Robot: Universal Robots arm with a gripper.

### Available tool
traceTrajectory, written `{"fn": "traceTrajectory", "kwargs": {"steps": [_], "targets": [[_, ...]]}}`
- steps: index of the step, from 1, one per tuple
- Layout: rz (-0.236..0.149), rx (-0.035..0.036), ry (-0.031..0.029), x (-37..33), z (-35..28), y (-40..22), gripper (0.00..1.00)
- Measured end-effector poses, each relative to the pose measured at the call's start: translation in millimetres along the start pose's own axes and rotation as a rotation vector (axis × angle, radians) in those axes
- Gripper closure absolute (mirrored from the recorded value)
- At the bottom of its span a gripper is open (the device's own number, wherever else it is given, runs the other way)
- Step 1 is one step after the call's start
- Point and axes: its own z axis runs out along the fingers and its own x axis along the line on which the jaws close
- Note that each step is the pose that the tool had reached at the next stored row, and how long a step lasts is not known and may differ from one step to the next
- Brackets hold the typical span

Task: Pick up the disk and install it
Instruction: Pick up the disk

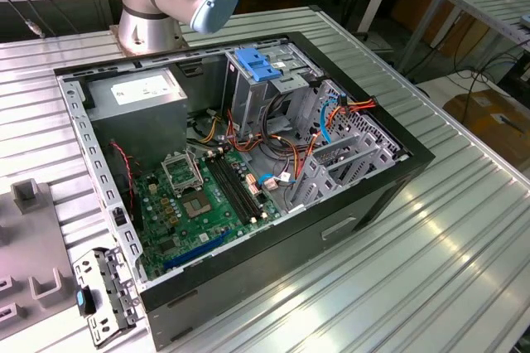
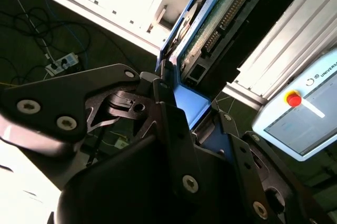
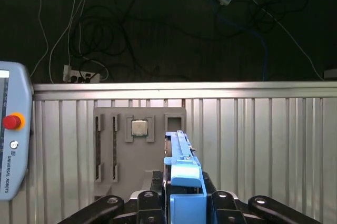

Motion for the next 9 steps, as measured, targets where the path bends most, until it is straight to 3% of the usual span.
{"fn": "traceTrajectory", "kwargs": {"steps": [9], "targets": [[0.0,0.0,-0.0008,0.0,-1.8,-2.0,0.63]]}}
